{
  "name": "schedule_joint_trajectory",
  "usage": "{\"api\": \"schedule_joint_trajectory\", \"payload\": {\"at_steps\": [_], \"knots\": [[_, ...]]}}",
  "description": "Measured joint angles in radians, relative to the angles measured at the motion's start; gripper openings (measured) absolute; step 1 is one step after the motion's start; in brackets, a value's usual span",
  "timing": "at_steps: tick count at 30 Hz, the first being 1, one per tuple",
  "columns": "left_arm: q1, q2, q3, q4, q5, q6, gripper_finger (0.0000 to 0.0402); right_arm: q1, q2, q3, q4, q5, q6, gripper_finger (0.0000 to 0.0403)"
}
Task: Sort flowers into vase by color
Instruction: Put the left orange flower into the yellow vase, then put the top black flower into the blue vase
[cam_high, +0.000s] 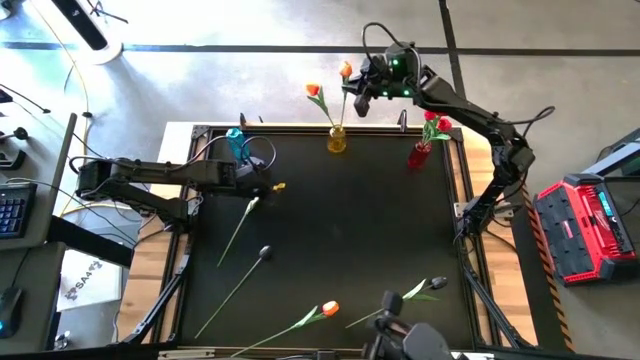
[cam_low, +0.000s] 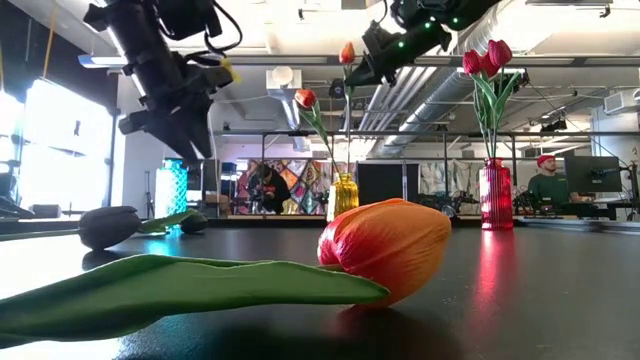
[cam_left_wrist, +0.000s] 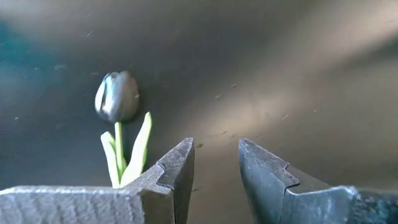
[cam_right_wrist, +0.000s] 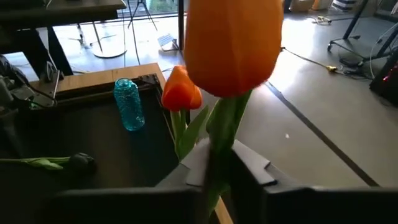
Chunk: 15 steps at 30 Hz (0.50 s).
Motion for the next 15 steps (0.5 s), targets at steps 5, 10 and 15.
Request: {"api": "schedule_joint_trajectory", "payload": {"at_steps": [5, 10, 15], "knots": [[0.0, 0.0, 0.0, -0.043, 0.0, 0.0, 0.0115, 0.0, -0.011, 0.001, -0.014, 0.009, 0.04, 0.0128], [0.0, 0.0, -0.029, -0.07, 0.0, -0.028, 0.0115, 0.001, -0.045, 0.029, -0.013, 0.034, 0.056, 0.019], [0.0, 0.0, -0.095, -0.068, 0.059, -0.105, 0.0115, 0.01, -0.1, 0.039, -0.017, 0.042, 0.068, 0.0205]]}}
